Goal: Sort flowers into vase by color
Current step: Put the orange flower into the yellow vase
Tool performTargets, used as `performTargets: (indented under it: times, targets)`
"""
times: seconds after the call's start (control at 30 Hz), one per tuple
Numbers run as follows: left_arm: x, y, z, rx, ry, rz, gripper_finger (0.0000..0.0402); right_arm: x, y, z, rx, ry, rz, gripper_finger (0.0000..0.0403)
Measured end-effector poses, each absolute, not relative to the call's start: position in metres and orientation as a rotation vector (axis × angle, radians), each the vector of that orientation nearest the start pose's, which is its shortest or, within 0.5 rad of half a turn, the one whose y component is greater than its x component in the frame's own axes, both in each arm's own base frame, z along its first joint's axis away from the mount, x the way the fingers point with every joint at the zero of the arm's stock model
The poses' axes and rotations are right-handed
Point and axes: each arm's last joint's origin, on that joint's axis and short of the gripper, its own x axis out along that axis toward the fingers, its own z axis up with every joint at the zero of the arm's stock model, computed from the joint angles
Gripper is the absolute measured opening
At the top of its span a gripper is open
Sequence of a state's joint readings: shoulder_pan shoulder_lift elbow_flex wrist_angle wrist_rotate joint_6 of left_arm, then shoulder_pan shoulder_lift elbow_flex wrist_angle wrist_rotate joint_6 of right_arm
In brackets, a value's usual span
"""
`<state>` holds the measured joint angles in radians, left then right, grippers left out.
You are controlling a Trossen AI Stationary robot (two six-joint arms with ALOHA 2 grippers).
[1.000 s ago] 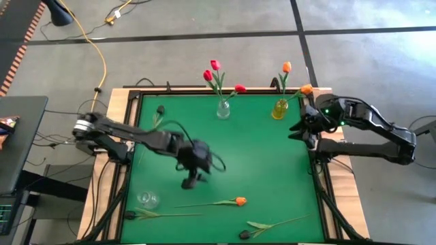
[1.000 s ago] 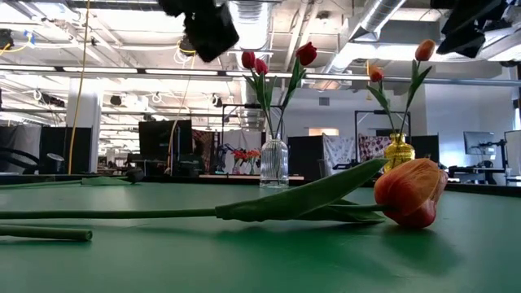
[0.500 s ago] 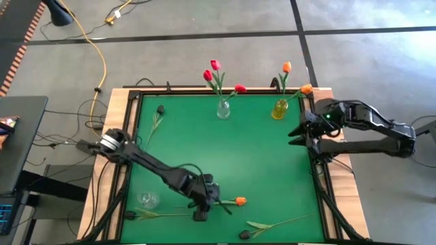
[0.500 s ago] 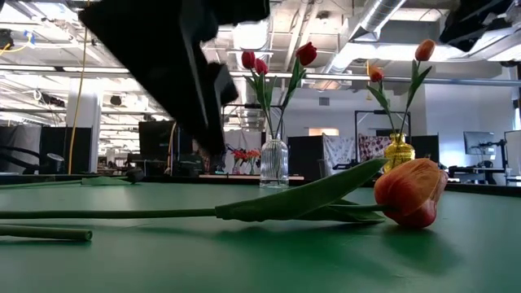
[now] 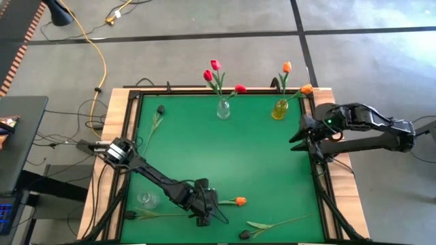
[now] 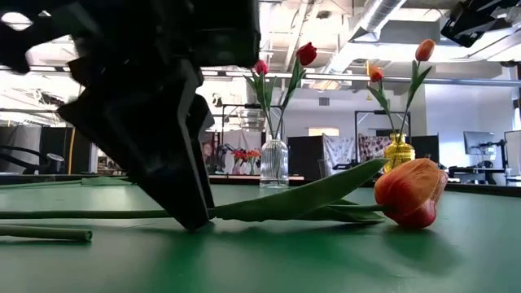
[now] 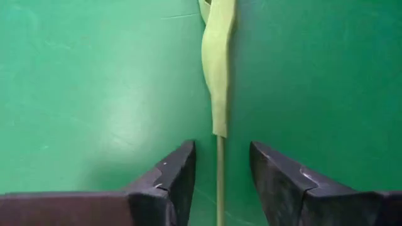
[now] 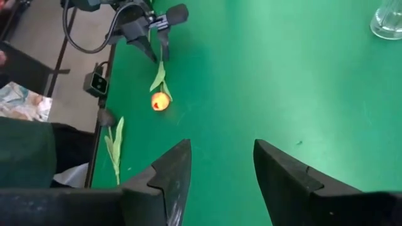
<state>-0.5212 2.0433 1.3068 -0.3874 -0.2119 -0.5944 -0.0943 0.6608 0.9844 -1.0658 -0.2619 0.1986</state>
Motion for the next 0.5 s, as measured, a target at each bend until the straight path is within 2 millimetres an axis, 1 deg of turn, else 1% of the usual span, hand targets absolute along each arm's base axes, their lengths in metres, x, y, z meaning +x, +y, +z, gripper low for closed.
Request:
performTargets:
  times: [0.1,0.23,0.27,0.4,0.47,0.5]
  targets:
    - [0.351,-0.198,0.131,-0.092,1.071,0.058,0.0101,0.096,-0.001,0.336,0.322,0.747,0.089,0.0198]
    - [0.35,-0.197,0.131,-0.105,1.085,0.054,0.0025,0.096,-0.001,0.336,0.323,0.747,0.087,0.0198]
    - [0.35,-0.197,0.131,-0.106,1.084,0.054,0.0013,0.096,-0.001,0.336,0.323,0.747,0.087,0.0198]
    - [0.354,-0.194,0.141,-0.095,1.072,0.028,0.0004,0.096,-0.001,0.336,0.322,0.744,0.087,0.0198]
    - [0.357,-0.188,0.155,-0.048,1.052,0.016,0.0002,0.096,-0.001,0.337,0.319,0.734,0.089,0.0198]
    - [0.36,-0.183,0.165,-0.021,1.031,0.014,0.0002,0.097,-0.001,0.337,0.309,0.728,0.092,0.0198]
